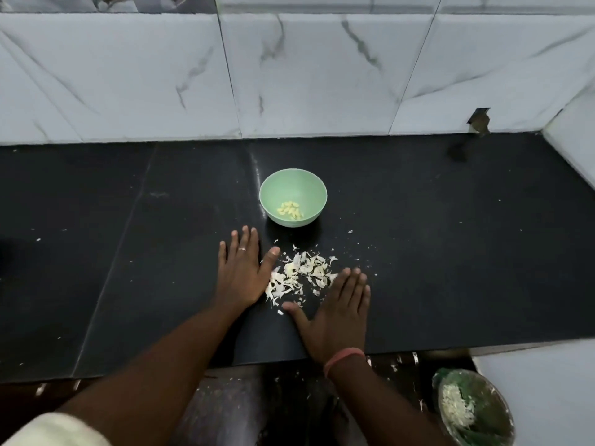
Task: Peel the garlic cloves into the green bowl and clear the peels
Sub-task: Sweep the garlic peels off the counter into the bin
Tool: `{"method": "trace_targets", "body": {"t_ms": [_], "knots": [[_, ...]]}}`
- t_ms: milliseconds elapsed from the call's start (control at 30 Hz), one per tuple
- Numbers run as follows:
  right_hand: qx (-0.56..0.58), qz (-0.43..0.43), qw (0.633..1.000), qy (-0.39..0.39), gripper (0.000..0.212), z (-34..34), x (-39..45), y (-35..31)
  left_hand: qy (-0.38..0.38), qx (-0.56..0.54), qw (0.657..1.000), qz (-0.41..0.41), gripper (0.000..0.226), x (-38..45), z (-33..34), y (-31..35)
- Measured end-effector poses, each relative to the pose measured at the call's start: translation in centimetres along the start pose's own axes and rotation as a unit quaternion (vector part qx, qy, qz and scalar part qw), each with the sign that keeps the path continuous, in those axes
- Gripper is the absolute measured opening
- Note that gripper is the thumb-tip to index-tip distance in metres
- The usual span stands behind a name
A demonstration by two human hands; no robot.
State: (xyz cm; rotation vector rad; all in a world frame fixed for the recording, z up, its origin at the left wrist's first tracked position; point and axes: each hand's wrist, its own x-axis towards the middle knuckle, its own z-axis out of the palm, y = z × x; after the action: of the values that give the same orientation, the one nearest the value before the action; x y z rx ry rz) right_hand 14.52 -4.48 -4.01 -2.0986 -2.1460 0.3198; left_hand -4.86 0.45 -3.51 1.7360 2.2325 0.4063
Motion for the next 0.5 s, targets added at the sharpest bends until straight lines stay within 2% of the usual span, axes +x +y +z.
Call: {"method": "trace_targets", "body": {"t_ms": [67, 133, 200, 267, 333, 400, 467, 500], "knots": [[-0.001, -0.008, 1.000, 0.016, 0.130, 0.3, 3.1, 0.0, 0.012, 0.065, 0.996, 0.057, 0.093, 0.4, 0.8, 0.4], [0.004, -0.052, 0.999, 0.007, 0.118, 0.4, 6.0, 0.2, 0.010, 0.069, 0.992, 0.108, 0.091, 0.5, 1.2, 0.5], [0.008, -0.151, 0.989, -0.009, 0.102, 0.6, 7.9, 0.2, 0.001, 0.037, 0.987, 0.154, 0.086, 0.2, 1.4, 0.4], [0.026, -0.283, 0.958, -0.032, 0.085, 0.6, 8.1, 0.4, -0.009, -0.007, 0.982, 0.187, 0.081, -0.5, 1.6, 0.6], [0.089, -0.351, 0.931, -0.037, 0.071, 0.5, 7.7, 1.7, -0.021, -0.054, 0.979, 0.196, 0.079, -1.3, 2.0, 1.6], [0.156, -0.306, 0.938, 0.042, 0.063, 0.0, 8.4, 3.9, -0.029, -0.064, 0.977, 0.200, 0.081, -1.9, 2.4, 2.9], [0.170, -0.162, 0.966, 0.106, 0.064, -0.8, 10.9, 6.0, -0.033, -0.071, 0.975, 0.206, 0.085, -2.4, 2.6, 4.4], [0.150, -0.096, 0.980, 0.091, 0.067, -1.3, 12.3, 6.6, -0.037, -0.098, 0.972, 0.210, 0.087, -2.8, 2.7, 5.1]]}}
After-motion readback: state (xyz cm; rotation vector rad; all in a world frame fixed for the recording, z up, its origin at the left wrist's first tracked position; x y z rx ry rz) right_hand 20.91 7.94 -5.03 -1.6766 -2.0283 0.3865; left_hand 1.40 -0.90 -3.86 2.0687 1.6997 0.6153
